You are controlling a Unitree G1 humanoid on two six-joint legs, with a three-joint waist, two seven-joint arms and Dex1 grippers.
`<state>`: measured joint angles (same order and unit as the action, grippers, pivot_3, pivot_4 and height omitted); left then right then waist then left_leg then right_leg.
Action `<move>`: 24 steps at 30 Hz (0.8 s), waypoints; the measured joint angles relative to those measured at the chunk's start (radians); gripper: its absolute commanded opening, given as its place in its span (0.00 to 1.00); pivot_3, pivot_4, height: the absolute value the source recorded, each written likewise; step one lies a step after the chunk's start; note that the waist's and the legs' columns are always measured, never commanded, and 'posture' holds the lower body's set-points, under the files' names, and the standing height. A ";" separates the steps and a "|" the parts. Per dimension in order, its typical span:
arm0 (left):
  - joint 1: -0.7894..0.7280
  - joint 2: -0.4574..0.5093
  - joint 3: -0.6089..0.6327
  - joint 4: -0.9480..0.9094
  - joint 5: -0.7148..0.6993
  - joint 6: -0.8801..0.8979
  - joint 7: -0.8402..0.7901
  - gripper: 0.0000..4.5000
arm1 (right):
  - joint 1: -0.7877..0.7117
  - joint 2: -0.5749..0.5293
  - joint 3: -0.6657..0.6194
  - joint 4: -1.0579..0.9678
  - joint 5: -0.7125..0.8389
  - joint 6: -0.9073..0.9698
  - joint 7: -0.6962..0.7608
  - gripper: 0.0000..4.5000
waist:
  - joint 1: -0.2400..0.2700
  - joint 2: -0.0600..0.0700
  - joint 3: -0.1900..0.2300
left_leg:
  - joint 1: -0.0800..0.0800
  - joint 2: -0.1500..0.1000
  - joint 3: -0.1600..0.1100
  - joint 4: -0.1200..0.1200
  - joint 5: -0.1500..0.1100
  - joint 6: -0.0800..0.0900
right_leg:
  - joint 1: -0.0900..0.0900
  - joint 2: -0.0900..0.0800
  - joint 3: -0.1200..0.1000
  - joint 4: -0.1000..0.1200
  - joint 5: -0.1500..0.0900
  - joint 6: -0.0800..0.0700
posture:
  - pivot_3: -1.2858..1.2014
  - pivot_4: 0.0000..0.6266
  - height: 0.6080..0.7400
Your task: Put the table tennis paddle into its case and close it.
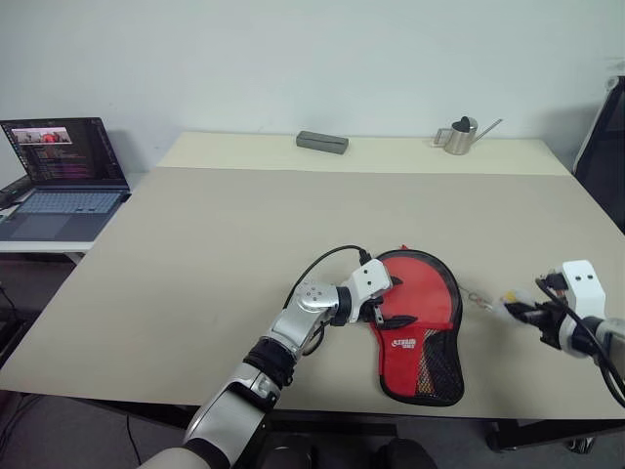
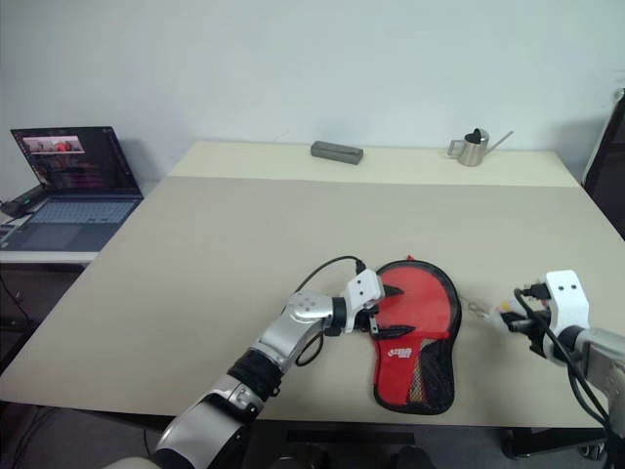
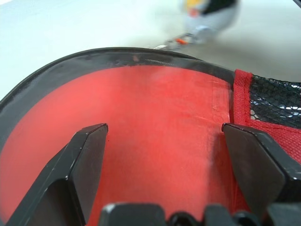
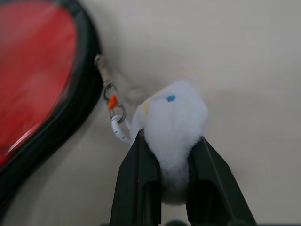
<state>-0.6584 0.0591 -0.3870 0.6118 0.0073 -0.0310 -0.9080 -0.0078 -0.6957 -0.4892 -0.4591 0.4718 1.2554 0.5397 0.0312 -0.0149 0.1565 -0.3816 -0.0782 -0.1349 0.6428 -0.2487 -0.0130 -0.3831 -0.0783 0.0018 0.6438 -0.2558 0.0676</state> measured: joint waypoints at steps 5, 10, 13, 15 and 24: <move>-0.005 -0.011 0.000 0.015 0.003 -0.004 0.000 0.94 | 0.076 -0.049 -0.048 -0.061 0.072 0.046 0.057 0.05 | 0.001 0.000 0.000 | 0.001 -0.001 -0.002 0.001 -0.001 0.001 | 0.004 -0.002 -0.003 -0.001 -0.002 0.002 | 0.52 0.24 1.00; -0.007 -0.020 0.000 0.024 0.007 -0.009 -0.002 0.94 | 0.175 -0.119 -0.096 -0.106 0.144 0.065 0.137 0.05 | 0.005 -0.002 0.000 | 0.000 -0.004 -0.002 0.001 -0.002 0.003 | 0.005 -0.005 -0.006 -0.002 -0.003 0.004 | 0.52 0.24 1.00; -0.006 -0.026 -0.001 0.027 0.010 -0.015 -0.003 0.94 | 0.248 -0.159 -0.124 -0.122 0.179 0.055 0.193 0.05 | 0.008 -0.002 0.000 | 0.000 -0.006 -0.003 0.001 -0.003 0.004 | 0.005 -0.007 -0.007 -0.002 -0.004 0.006 | 0.52 0.24 1.00; -0.006 -0.032 -0.003 0.028 0.012 -0.016 -0.002 0.94 | 0.304 -0.173 -0.139 -0.136 0.198 0.036 0.235 0.05 | 0.012 -0.002 0.000 | 0.000 -0.007 -0.003 0.001 -0.003 0.004 | 0.006 -0.009 -0.008 -0.002 -0.005 0.007 | 0.52 0.24 1.00; -0.005 -0.050 -0.019 0.029 0.013 -0.020 -0.008 0.94 | 0.525 -0.219 -0.205 -0.233 0.257 -0.052 0.374 0.05 | 0.027 -0.003 0.000 | -0.001 -0.014 -0.006 0.001 -0.007 0.010 | 0.008 -0.015 -0.009 -0.004 -0.009 0.013 | 0.52 0.24 1.00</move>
<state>-0.6634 0.0093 -0.4065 0.6413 0.0198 -0.0513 -0.9155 0.5174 -0.9143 -0.6938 -0.6920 0.7285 1.2038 0.9134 0.0581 -0.0174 0.1567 -0.3822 -0.0927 -0.1412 0.6441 -0.2558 -0.0033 -0.3749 -0.0937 -0.0077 0.6394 -0.2648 0.0805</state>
